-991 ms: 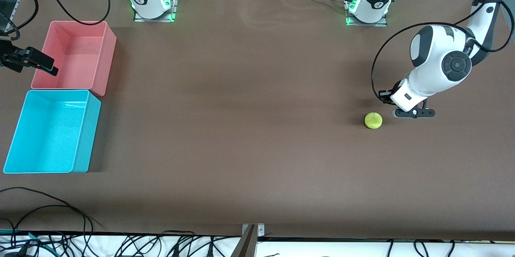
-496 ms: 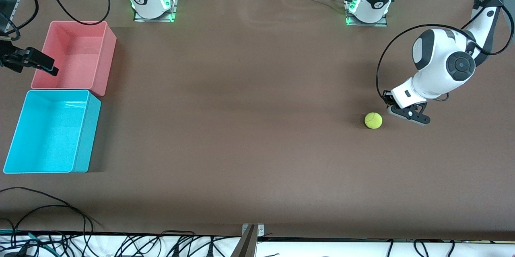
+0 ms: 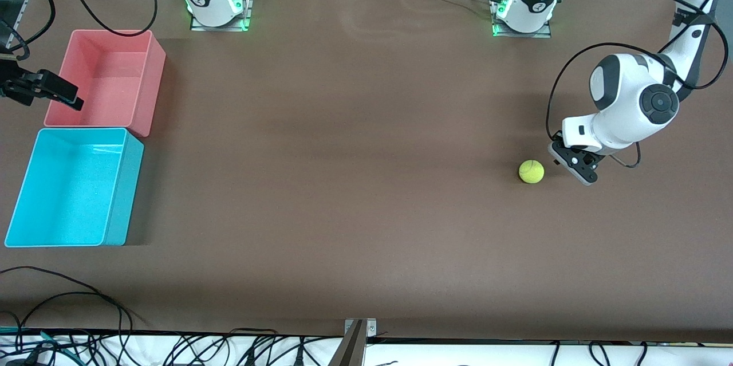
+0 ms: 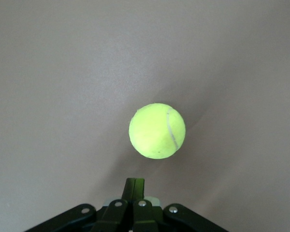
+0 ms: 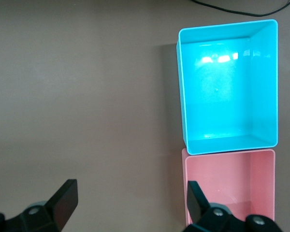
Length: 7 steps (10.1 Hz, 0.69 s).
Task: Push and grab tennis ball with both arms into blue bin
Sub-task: 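Lower the left gripper to the table behind the tennis ball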
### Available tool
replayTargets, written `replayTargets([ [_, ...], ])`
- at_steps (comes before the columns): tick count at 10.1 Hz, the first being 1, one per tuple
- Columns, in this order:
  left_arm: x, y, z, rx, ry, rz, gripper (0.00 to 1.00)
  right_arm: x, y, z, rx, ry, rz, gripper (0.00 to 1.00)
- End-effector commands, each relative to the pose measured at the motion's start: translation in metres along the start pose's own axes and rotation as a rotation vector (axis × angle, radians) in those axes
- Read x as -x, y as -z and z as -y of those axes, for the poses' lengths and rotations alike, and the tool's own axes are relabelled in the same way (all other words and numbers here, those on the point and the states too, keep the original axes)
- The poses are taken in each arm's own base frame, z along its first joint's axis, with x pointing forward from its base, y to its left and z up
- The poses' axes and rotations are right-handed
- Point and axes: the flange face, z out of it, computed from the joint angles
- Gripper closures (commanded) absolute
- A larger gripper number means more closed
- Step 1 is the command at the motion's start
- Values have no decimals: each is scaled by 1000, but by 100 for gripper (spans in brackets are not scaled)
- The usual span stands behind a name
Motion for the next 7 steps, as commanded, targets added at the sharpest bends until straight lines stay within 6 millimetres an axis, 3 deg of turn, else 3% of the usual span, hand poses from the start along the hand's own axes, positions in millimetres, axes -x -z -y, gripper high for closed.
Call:
replayTargets([
  [1,7,-25,14,-19,-226,-7,100,-5,3,-2,-18,-13,-20,0],
  [7,-2,-45,28,-41,-548,34,100,-5,0,4,-27,-6,-9,0],
])
